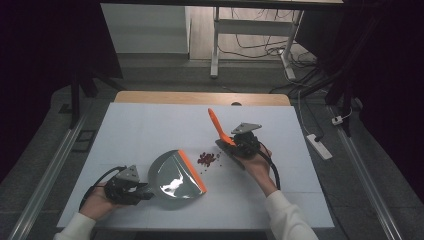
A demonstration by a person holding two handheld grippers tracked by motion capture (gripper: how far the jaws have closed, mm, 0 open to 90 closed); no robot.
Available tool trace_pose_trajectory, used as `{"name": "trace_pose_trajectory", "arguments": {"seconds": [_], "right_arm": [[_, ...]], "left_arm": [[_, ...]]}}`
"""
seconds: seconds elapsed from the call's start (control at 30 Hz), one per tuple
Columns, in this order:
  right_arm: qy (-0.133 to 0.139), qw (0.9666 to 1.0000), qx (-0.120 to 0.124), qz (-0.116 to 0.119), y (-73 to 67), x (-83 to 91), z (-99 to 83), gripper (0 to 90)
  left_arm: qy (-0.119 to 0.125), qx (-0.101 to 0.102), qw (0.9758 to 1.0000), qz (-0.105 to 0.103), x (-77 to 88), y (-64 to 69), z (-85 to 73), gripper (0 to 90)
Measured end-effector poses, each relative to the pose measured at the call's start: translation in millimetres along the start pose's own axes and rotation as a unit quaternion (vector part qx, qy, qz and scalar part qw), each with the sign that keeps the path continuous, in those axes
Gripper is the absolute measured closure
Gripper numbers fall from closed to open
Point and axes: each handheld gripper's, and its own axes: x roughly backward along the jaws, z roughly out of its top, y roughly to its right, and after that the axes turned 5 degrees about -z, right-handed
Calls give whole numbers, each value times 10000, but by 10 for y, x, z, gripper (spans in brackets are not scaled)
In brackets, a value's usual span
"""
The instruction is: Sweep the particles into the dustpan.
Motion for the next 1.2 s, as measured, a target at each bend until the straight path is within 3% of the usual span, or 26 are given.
{"name": "trace_pose_trajectory", "arguments": {"seconds": [0.57, 0.77, 0.87, 1.2], "right_arm": [[-124, 9997, 187, -80, -40, -143, 55, 699], [-140, 9993, 325, -124, -104, -182, 95, 699], [-111, 9994, 305, -79, -124, -192, 113, 699], [-214, 9979, 607, 26, -315, -277, 167, 700]], "left_arm": [[-10, 182, 9995, -246, -67, -50, 44, 622], [-61, 274, 9990, -346, -53, -75, 39, 622], [-70, 272, 9990, -338, -60, -74, 40, 623], [-66, 268, 9991, -317, -64, -68, 45, 622]]}}
